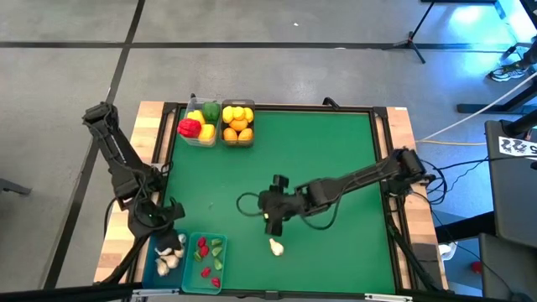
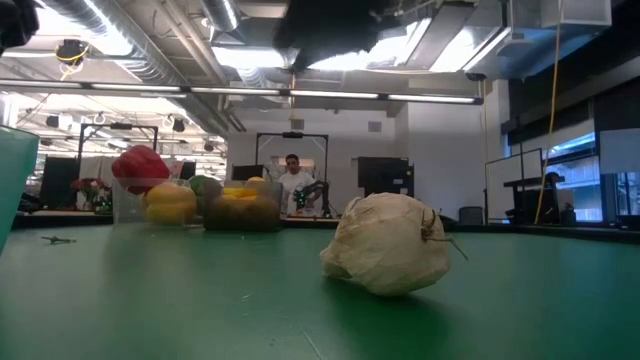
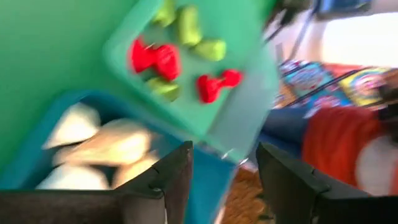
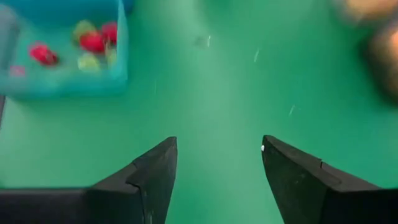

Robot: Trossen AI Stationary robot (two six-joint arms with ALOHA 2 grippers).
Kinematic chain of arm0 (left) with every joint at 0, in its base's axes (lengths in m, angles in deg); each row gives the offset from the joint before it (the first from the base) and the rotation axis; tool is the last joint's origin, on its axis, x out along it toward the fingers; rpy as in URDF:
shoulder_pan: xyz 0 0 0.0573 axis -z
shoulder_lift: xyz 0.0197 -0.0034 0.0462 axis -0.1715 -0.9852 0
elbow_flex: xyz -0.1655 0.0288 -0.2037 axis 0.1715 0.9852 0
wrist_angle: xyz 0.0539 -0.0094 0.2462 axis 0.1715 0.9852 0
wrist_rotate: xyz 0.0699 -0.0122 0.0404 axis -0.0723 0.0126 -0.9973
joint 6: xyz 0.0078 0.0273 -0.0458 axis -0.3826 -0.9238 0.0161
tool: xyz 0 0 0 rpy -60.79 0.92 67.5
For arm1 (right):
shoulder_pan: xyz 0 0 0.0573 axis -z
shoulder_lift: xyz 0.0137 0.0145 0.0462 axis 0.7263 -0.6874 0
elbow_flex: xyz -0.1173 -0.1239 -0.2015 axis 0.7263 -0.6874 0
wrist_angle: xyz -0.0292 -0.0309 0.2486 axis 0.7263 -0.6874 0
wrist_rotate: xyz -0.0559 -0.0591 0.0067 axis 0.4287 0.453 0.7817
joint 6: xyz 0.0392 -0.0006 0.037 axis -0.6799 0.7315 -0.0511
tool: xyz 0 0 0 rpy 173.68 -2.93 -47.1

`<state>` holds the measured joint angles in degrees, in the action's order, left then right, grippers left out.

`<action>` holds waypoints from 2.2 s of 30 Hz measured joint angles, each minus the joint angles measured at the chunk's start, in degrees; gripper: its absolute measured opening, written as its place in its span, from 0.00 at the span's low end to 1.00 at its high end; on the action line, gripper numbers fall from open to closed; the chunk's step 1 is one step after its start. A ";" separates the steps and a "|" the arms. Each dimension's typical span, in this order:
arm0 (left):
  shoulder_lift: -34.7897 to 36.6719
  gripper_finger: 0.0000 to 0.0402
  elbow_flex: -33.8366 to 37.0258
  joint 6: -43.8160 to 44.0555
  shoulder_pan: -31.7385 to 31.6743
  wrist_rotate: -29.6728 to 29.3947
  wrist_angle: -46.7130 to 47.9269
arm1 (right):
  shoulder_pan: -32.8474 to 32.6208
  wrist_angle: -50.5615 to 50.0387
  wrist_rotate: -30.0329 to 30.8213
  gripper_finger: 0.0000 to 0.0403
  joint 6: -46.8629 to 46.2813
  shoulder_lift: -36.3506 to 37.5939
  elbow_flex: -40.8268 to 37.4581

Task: Sort produce into baskets
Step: Put the white garlic into the blue bin

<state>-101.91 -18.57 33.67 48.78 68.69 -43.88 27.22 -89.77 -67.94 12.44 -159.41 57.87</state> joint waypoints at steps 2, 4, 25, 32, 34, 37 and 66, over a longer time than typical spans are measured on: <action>0.00 0.43 0.00 -0.36 -0.43 -1.80 -3.08 | -1.28 0.31 -0.07 0.57 -3.26 -2.04 -0.02; 0.02 0.44 0.00 -1.58 -0.88 -4.32 -5.60 | -2.98 0.14 0.04 0.57 -6.93 -3.83 -0.02; -0.04 0.44 0.00 -14.79 -7.99 -27.16 -11.23 | -15.85 -1.68 -2.61 0.58 -29.23 -11.21 0.00; -0.04 0.44 0.00 -17.96 -9.10 -27.21 -11.01 | -14.76 -1.82 -1.55 0.75 -34.52 -12.25 0.00; -0.04 0.44 0.00 -17.98 -9.16 -27.18 -10.87 | -13.88 -2.15 -1.98 0.80 -37.38 -12.25 0.02; -0.04 0.44 0.00 -18.10 -8.98 -27.18 -10.85 | -13.26 -2.79 -2.48 0.83 -39.53 -12.25 0.00; -0.04 0.44 0.00 -23.50 -8.68 -26.94 -10.87 | -12.87 -2.10 -6.82 0.69 -46.64 -17.69 0.20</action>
<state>-101.95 -18.57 10.17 40.10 41.75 -54.75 14.35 -91.87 -74.76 -34.20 -177.10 58.07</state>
